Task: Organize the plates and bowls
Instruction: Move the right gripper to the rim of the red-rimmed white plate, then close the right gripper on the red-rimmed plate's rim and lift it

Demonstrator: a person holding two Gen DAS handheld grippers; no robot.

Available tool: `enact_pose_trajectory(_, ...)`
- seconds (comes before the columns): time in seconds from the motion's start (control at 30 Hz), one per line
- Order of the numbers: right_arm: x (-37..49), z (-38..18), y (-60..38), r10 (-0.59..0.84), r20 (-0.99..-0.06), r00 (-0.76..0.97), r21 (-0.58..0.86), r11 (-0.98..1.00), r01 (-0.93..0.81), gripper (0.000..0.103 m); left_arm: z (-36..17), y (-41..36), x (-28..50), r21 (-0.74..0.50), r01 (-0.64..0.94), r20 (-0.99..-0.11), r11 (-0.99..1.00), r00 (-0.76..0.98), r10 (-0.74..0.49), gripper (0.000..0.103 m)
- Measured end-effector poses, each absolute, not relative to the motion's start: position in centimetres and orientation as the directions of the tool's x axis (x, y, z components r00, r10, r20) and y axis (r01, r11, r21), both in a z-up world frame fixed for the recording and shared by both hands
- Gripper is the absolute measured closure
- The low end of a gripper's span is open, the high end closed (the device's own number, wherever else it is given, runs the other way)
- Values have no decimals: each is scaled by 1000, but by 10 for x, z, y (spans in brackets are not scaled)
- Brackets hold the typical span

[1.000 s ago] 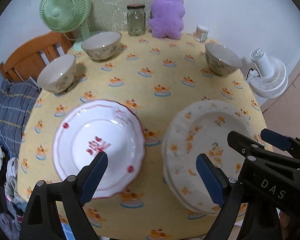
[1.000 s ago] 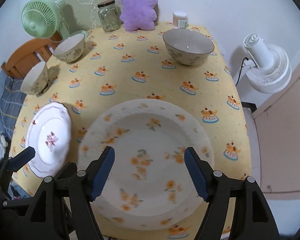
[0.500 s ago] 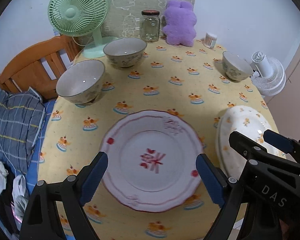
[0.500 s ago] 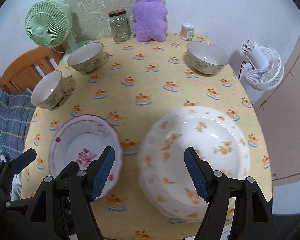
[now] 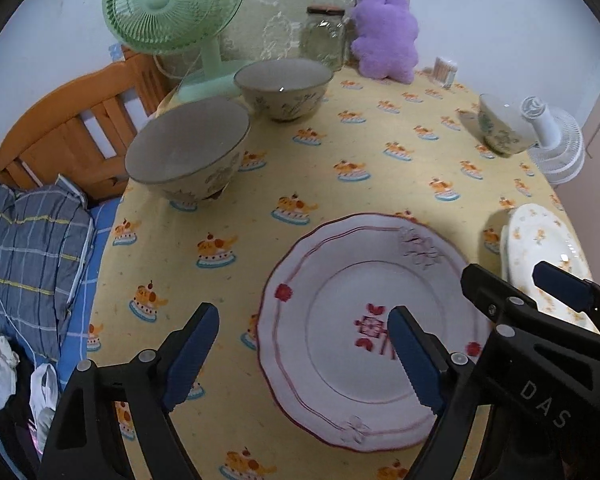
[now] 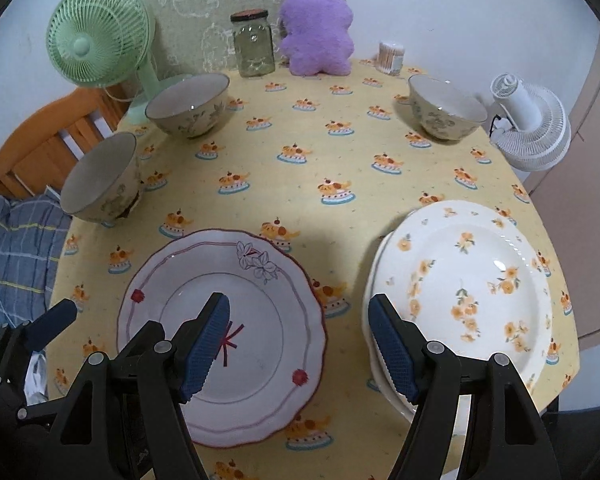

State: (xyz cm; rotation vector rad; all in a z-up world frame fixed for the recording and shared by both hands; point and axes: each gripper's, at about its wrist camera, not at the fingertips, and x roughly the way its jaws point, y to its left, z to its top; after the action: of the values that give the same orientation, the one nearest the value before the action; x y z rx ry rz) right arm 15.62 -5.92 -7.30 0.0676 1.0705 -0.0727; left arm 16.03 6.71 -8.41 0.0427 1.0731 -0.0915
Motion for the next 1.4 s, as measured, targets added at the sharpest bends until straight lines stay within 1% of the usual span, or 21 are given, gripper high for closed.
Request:
enact_pose_trajectory(0.17, 167, -96, -53, 3, -896, 445, 37, 997, 68, 28, -107, 71, 169, 2, 77, -900, 997, 434, -32, 24)
enact_pose_trajectory(0.3, 177, -114, -51, 16, -912, 409, 45, 997, 62, 29, -119, 73, 174, -5, 71, -915, 997, 403, -33, 27)
enact_pose_trajectory(0.4, 180, -121, -50, 7, -921, 389, 34, 997, 64, 31, -126, 73, 177, -12, 71, -924, 997, 380, -38, 36)
enact_pose_trajectory(0.43, 181, -122, -50, 6, -923, 385, 32, 998, 61, 31, -128, 73, 178, -20, 73, -928, 997, 369, -46, 41)
enact_pose_trajectory(0.47, 182, -124, -50, 5, -925, 380, 30, 998, 60, 32, -130, 72, 179, -29, 71, -932, 997, 358, -52, 50)
enact_pose_trajectory(0.5, 184, -125, -51, 5, -928, 373, 31, 998, 62, 32, -131, 72, 179, -32, 66, -934, 997, 353, -54, 53)
enact_pose_trajectory(0.7, 191, -132, -54, 17, -935, 353, 43, 997, 64, 34, -131, 71, 180, -20, 52, -932, 998, 361, -37, 51)
enact_pose_trajectory(0.87, 196, -137, -54, 8, -940, 342, 31, 998, 62, 37, -132, 70, 181, -11, 54, -930, 998, 367, -30, 50)
enact_pose_trajectory(0.97, 195, -137, -57, 3, -942, 336, 25, 998, 60, 42, -131, 70, 181, -10, 59, -931, 998, 363, -31, 50)
enact_pose_trajectory(1.03, 194, -136, -59, 3, -944, 331, 21, 998, 51, 49, -131, 69, 180, -7, 61, -934, 998, 357, -28, 50)
enact_pose_trajectory(1.1, 192, -136, -60, 0, -946, 325, 12, 999, 37, 51, -131, 69, 178, 2, 59, -933, 998, 361, -20, 52)
enact_pose_trajectory(1.17, 188, -135, -55, -16, -943, 333, -18, 1000, -2, 51, -131, 70, 178, 1, 47, -933, 999, 360, -16, 55)
enact_pose_trajectory(1.27, 184, -135, -58, -6, -947, 322, -5, 1000, 5, 51, -130, 68, 177, 27, 47, -932, 999, 362, 8, 56)
enact_pose_trajectory(1.4, 183, -134, -60, 3, -954, 301, 5, 1000, 6, 51, -129, 68, 174, 31, 50, -936, 998, 351, 11, 56)
